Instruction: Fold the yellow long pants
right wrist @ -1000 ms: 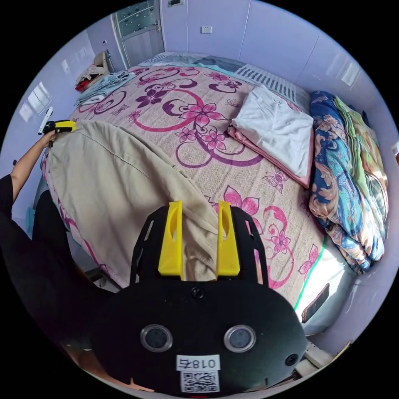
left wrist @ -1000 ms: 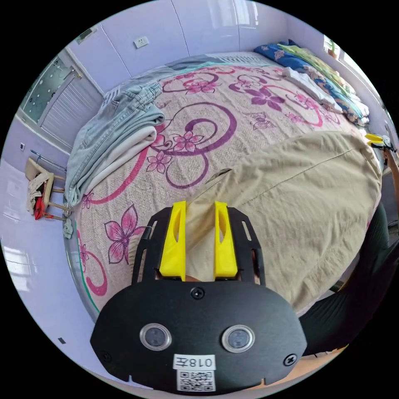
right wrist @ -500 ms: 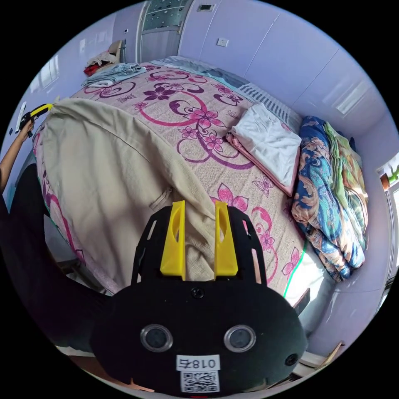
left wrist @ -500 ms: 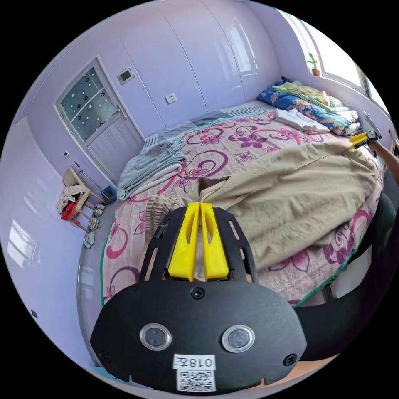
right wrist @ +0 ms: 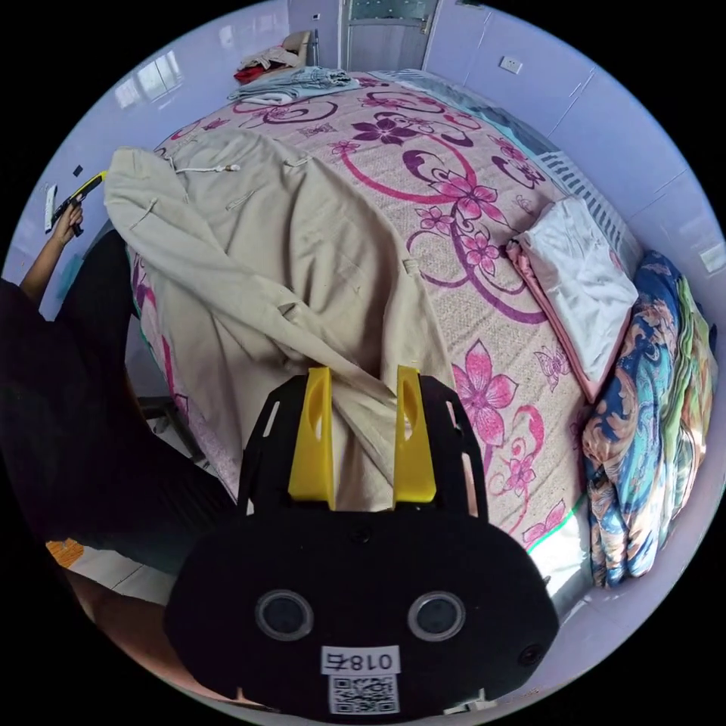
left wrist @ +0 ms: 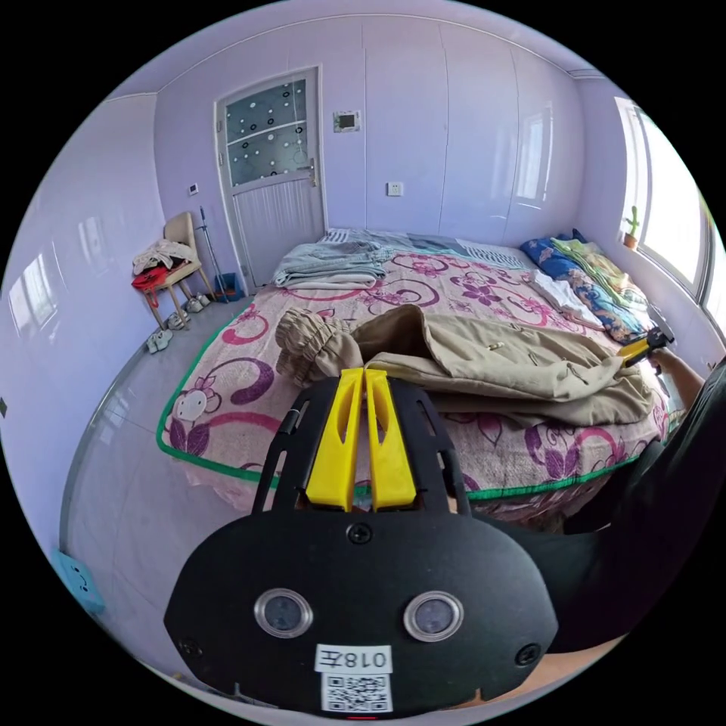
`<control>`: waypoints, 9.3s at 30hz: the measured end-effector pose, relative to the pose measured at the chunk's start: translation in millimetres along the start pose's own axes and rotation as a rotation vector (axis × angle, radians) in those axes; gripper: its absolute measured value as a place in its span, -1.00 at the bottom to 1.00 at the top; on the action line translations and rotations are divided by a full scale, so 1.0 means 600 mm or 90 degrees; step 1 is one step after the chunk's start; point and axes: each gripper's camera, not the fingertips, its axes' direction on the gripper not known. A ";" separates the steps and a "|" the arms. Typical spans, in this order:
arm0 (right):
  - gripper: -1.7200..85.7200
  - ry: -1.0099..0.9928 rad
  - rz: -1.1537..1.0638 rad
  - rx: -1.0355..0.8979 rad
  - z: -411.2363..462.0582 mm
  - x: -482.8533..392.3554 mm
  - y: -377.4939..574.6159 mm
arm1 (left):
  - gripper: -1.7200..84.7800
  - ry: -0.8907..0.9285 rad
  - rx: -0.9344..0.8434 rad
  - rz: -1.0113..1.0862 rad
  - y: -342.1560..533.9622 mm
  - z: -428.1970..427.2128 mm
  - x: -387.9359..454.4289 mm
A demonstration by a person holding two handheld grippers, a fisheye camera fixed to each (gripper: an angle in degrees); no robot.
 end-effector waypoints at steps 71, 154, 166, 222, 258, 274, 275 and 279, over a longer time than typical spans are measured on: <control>-0.77 -0.084 0.401 0.358 -0.147 -0.074 0.608 | -0.98 0.154 0.187 -0.222 0.690 0.048 -0.486; -0.80 -0.161 0.697 0.393 0.172 0.287 0.354 | -0.87 -0.110 -0.038 -0.076 -0.040 0.226 0.403; -0.79 -0.156 0.842 0.376 0.172 -0.123 0.840 | -0.68 0.223 -0.089 -0.311 0.396 0.274 0.271; -0.94 -0.507 0.902 0.427 0.344 -0.262 0.918 | -0.98 0.460 -0.036 -0.393 0.966 0.655 0.273; -0.94 -0.485 0.840 0.555 0.435 0.594 0.109 | -0.98 0.386 0.068 -0.658 0.459 1.101 0.172; -0.67 -0.503 0.765 0.372 0.428 0.758 -0.077 | -0.74 0.550 -0.098 -0.553 -0.006 1.113 0.073; -0.63 -0.502 0.751 0.374 0.412 0.761 -0.071 | -0.73 0.553 -0.099 -0.525 -0.031 1.087 0.076; -0.63 -0.446 0.701 0.417 0.345 0.731 -0.016 | -0.77 0.575 -0.101 -0.306 -0.156 0.857 0.138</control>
